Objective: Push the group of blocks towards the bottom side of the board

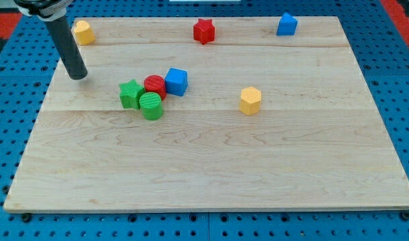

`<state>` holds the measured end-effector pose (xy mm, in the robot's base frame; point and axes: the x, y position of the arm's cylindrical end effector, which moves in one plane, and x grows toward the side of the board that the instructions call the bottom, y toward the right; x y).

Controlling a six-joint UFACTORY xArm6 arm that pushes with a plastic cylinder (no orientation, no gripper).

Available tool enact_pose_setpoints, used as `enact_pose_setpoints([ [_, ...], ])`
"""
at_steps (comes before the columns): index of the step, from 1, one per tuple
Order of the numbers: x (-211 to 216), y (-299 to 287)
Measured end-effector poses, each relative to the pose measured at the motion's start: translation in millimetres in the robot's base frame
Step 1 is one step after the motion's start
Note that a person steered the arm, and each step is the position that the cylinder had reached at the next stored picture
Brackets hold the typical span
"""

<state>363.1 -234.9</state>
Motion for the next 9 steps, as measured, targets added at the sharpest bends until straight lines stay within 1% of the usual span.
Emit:
enact_pose_setpoints([
  [2, -1.6, 3.4],
  [4, -29.4, 48.2],
  [9, -28.4, 61.0],
])
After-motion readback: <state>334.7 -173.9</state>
